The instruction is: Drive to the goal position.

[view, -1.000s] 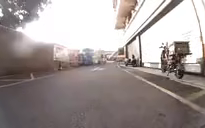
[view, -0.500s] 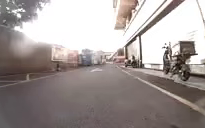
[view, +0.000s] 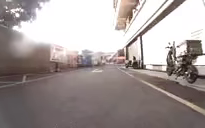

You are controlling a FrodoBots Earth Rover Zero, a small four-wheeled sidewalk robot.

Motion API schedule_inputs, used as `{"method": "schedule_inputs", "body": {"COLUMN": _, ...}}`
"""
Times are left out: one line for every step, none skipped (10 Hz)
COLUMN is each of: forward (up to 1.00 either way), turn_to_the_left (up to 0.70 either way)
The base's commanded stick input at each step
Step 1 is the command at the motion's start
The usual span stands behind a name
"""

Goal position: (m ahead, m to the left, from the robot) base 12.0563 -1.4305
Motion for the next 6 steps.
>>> {"method": "schedule_inputs", "body": {"forward": 0.7, "turn_to_the_left": 0.0}}
{"method": "schedule_inputs", "body": {"forward": 0.7, "turn_to_the_left": 0.0}}
{"method": "schedule_inputs", "body": {"forward": 0.7, "turn_to_the_left": 0.0}}
{"method": "schedule_inputs", "body": {"forward": 0.7, "turn_to_the_left": 0.0}}
{"method": "schedule_inputs", "body": {"forward": 0.7, "turn_to_the_left": 0.0}}
{"method": "schedule_inputs", "body": {"forward": 0.7, "turn_to_the_left": 0.0}}
